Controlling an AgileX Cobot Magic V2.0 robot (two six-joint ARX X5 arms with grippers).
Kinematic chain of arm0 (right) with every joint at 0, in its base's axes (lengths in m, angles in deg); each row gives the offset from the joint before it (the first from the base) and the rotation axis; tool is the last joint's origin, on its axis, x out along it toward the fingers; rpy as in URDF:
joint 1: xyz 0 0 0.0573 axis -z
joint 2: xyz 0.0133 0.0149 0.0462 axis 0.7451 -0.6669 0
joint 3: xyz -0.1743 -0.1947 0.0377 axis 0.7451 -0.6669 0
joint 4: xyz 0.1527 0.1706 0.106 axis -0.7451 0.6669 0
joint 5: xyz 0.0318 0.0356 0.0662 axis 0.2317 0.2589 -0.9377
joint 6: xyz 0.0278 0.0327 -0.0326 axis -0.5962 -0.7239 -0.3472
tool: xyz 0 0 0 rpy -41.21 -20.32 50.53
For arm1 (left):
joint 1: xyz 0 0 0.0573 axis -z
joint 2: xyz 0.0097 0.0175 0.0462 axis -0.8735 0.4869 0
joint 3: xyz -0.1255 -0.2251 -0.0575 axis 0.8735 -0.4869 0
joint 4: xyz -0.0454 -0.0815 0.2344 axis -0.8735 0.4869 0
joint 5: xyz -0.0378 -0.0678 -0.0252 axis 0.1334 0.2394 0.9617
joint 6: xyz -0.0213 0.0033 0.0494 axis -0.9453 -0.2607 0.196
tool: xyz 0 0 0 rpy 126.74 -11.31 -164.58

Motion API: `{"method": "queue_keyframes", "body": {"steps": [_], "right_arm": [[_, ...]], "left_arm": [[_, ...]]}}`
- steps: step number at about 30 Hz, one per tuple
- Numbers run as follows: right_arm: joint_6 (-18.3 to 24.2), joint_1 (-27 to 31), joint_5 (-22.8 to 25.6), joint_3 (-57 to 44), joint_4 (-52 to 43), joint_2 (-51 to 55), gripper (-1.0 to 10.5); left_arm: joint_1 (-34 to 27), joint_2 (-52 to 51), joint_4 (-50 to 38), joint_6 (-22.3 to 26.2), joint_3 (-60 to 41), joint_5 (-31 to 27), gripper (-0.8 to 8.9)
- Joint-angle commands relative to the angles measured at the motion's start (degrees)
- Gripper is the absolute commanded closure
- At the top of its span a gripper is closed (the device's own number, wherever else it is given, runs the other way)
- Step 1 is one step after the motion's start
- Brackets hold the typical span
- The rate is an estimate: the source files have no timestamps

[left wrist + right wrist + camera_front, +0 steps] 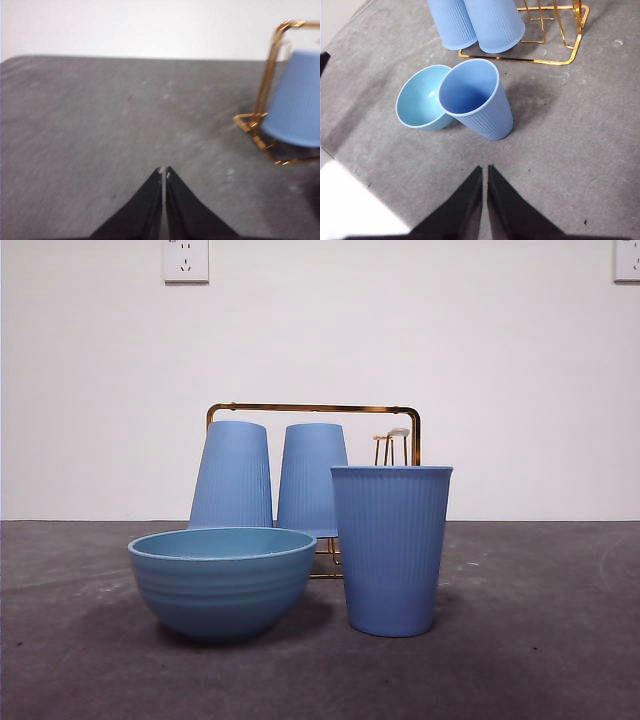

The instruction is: Right arm lift cup from the cupboard, then place it on the right of the bowl

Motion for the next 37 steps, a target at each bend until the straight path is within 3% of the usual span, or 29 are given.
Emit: {"method": "queue_keyframes", "body": {"steps": [1, 8, 37], "right_arm": [[0.61, -0.22, -0.11, 1.03, -0.55, -0.11, 9.3], [0.61, -0.22, -0.11, 1.03, -0.57, -0.11, 9.3], [0.63, -0.22, -0.11, 1.03, -0.57, -0.09, 9.3]], "left_arm": [[-1.57, -0.85, -0.26, 0.63, -0.94, 0.28, 8.03], [-3.87, -1.86, 3.1, 0.87, -1.22, 0.33, 8.03], [-4.11, -1.86, 2.73, 1.46, -1.2, 1.77, 8.03]]}}
